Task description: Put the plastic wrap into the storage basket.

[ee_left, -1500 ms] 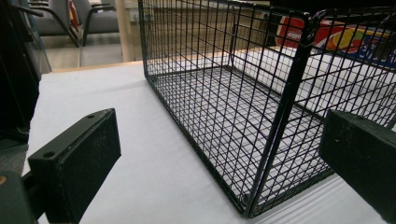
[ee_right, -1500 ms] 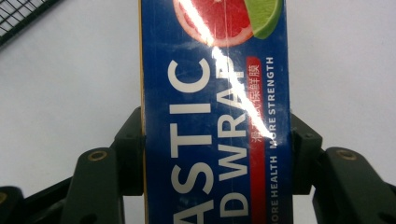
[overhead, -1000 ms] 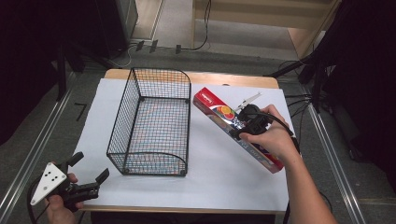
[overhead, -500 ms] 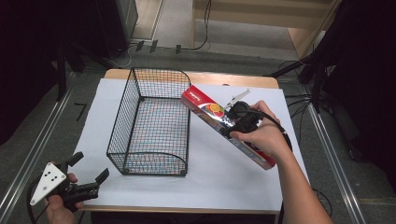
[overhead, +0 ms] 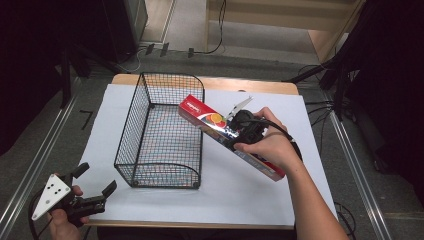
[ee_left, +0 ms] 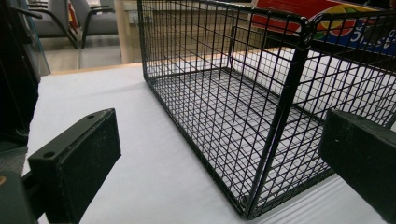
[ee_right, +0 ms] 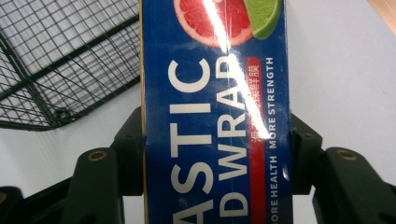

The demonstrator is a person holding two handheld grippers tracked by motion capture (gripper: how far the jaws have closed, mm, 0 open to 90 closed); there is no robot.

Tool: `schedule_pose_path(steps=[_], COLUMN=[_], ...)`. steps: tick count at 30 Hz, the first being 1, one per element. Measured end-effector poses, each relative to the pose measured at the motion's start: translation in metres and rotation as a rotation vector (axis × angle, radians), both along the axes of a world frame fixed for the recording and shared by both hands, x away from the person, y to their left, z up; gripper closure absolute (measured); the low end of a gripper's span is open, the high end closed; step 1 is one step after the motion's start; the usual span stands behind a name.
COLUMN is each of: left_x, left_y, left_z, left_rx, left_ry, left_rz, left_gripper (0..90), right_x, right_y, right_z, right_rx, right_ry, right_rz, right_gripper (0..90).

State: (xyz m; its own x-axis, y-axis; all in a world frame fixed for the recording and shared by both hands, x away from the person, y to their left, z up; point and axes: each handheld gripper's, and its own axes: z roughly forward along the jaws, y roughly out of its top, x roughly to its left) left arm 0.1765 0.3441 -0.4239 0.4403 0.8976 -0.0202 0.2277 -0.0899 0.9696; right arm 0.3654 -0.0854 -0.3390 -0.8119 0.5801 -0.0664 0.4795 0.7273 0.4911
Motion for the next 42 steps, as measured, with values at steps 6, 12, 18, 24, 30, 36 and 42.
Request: schedule_pose_path(steps=[6, 12, 18, 24, 30, 36, 42], left_x=[0.000, 0.000, 0.000, 0.000, 0.000, 0.000, 0.000], left_y=[0.000, 0.000, 0.000, 0.000, 0.000, 0.000, 0.001], left_z=[0.000, 0.000, 0.000, 0.000, 0.000, 0.000, 0.000], left_rx=[0.000, -0.002, -0.003, -0.005, -0.004, -0.002, -0.004], left_ry=[0.000, -0.003, -0.002, -0.003, -0.001, 0.000, 0.000], left_rz=[-0.001, -0.009, -0.007, -0.009, -0.010, -0.009, -0.007], left_gripper=[0.0, 0.0, 0.0, 0.0, 0.0, 0.0, 0.0], right_x=[-0.004, -0.006, -0.010, -0.015, -0.019, -0.021, -0.026], right_y=[0.017, 0.032, 0.052, 0.072, 0.088, 0.098, 0.110], right_z=[0.003, 0.005, 0.009, 0.011, 0.014, 0.013, 0.010], right_rx=[-0.004, -0.009, -0.011, -0.015, -0.011, -0.015, -0.025], right_ry=[-0.008, -0.011, -0.016, -0.016, -0.014, -0.012, 0.001], right_rz=[0.042, 0.070, 0.122, 0.165, 0.191, 0.223, 0.249], right_gripper=[40.8, 40.8, 40.8, 40.8, 40.8, 40.8, 40.7])
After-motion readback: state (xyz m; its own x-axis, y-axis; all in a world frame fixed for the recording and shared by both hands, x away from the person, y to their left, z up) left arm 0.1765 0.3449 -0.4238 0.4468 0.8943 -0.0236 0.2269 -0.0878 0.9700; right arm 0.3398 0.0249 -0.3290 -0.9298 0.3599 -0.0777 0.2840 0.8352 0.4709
